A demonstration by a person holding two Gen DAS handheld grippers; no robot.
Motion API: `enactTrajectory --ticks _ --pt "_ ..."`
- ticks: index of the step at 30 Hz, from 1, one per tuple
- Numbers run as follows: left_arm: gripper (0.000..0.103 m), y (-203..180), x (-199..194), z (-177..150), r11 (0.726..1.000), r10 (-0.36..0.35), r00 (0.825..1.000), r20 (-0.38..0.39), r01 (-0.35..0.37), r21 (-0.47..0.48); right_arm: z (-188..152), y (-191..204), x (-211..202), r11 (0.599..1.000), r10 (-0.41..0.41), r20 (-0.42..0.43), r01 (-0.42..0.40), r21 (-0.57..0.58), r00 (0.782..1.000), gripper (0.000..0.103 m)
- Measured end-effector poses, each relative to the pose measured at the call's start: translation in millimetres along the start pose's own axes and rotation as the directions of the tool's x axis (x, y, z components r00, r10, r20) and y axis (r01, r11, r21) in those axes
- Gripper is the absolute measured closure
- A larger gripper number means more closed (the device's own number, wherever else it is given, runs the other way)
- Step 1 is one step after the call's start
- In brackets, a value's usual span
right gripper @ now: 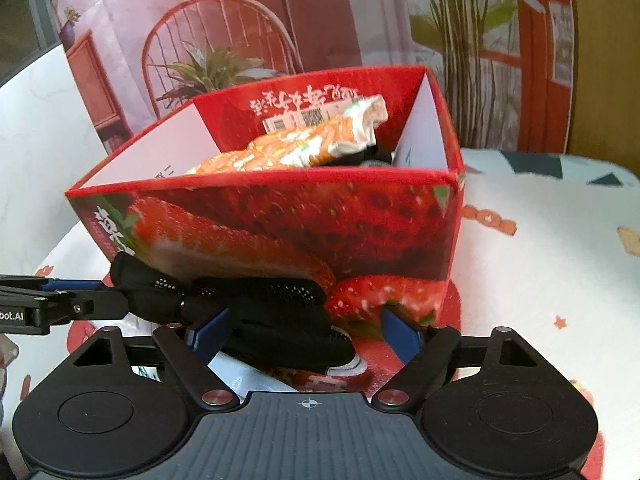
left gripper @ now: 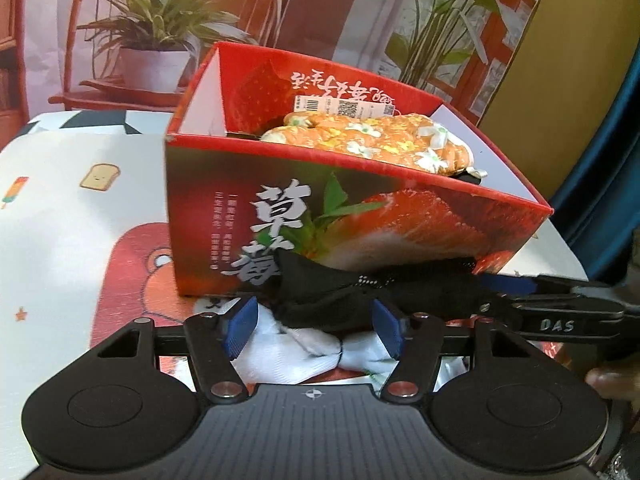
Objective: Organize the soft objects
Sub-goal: 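Move both grippers to the black mesh-trimmed item and grasp it, then lift the black mesh-trimmed item and lower it into the red box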
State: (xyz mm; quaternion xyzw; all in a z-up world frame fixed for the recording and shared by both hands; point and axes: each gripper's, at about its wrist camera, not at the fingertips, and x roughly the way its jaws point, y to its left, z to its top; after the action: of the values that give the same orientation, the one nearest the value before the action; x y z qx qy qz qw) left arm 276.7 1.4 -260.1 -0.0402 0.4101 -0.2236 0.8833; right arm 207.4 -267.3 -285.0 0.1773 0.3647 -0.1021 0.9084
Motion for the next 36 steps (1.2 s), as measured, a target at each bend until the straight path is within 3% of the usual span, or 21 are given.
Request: enactTrajectory --ticks 4,9,17,36 --pt "0.039 -3 5 1 1.0 -0.016 1.0 0.0 0.016 -0.005 -3 0 11 0.999 0.028 -0.023 -0.027 0.036 0.999 0.028" --pt "0.072 -2 7 -1 1.0 0.026 1.0 -0.005 -0.026 0.007 -5 1 17 0.996 0.062 -0.033 -0.06 0.064 0.998 0.05" --pt "0.08 -5 -8 -4 1.0 0.004 1.0 0.026 -0.004 -0.019 -6 7 4 0.993 0.086 -0.011 -0.085 0.081 0.996 0.091" --pt "0.081 -34 -75 -14 1.0 0.001 0.987 0.158 0.003 -0.028 -15 18 -71 0.985 0.113 0.14 -0.13 0.118 0.984 0.095"
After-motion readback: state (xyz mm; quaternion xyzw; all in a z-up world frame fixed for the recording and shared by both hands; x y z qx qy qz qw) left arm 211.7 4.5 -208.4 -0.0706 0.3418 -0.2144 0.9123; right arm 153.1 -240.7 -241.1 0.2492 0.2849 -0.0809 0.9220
